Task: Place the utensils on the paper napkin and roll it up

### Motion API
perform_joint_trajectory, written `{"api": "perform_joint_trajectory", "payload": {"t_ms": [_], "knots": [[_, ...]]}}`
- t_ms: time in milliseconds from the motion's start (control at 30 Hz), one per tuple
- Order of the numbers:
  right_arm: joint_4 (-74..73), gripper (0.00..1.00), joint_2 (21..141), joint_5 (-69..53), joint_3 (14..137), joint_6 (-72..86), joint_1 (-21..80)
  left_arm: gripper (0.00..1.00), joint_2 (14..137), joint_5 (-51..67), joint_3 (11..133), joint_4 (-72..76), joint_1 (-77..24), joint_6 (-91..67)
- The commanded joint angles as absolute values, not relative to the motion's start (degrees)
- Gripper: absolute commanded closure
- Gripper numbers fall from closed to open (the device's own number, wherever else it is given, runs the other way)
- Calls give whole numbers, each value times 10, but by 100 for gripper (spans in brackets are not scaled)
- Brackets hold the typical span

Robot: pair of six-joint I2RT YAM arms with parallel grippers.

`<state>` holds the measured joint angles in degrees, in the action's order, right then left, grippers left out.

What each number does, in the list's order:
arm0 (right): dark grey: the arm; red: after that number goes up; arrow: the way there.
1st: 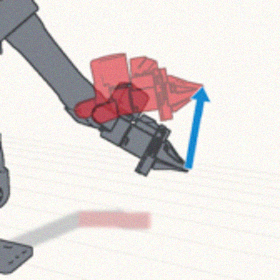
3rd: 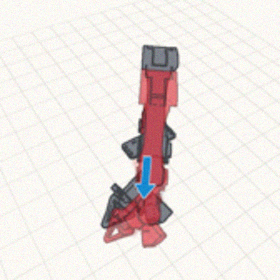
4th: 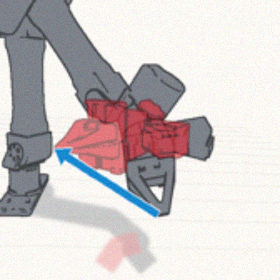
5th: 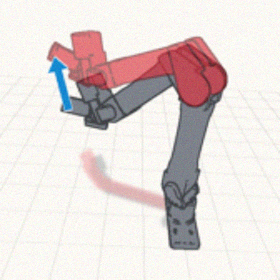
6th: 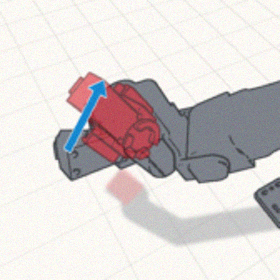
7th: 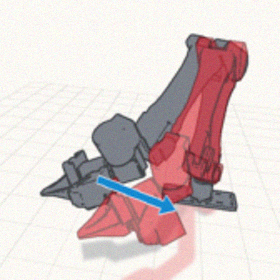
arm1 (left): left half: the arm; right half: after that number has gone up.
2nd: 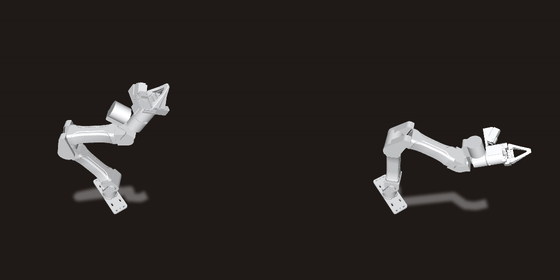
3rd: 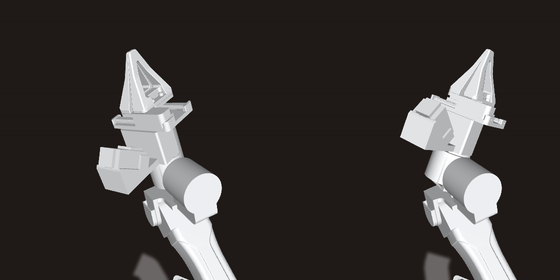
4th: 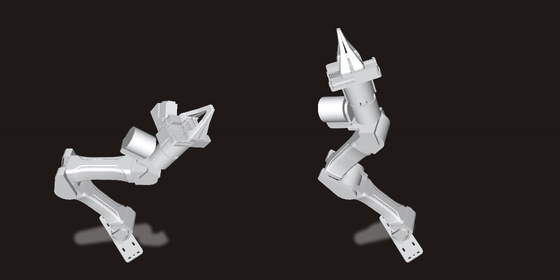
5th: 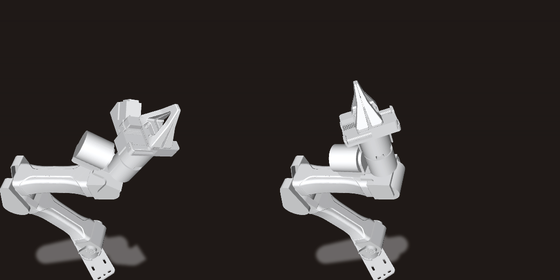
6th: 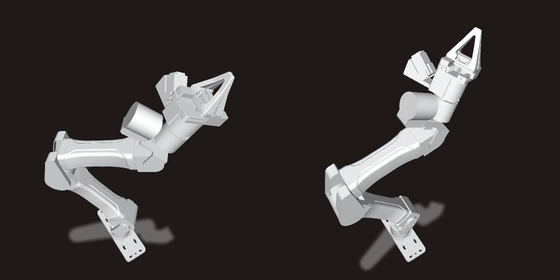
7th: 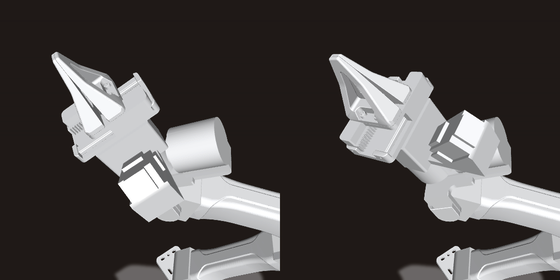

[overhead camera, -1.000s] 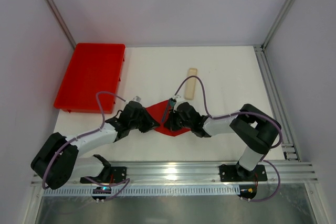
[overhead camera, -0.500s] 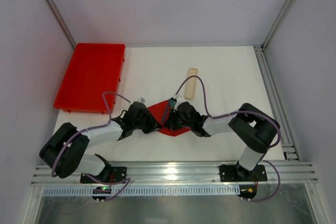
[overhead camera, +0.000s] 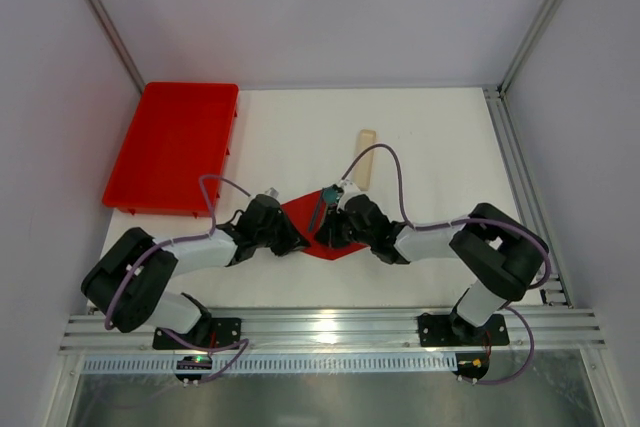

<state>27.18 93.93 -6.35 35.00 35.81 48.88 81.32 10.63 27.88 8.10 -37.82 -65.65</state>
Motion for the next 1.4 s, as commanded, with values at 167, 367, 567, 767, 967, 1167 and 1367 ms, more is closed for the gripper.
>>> {"api": "perform_joint_trajectory", "payload": {"t_ms": [167,367,567,767,967,1167,1367], "knots": [[318,96,896,-52,296,379,504,97,823,111,298,105,-380,-645],[317,96,895,-49,294,378,512,97,825,112,305,104,-381,-644],[326,96,875,-24,282,372,513,98,829,113,311,103,-381,-643],[329,96,855,-18,282,345,513,98,819,114,303,101,-380,-646],[352,96,849,-56,265,340,525,98,797,113,295,90,-381,-645],[338,96,860,-56,270,351,541,98,804,119,299,91,-381,-644],[319,96,864,-26,277,359,542,98,813,123,302,95,-383,-644]]}}
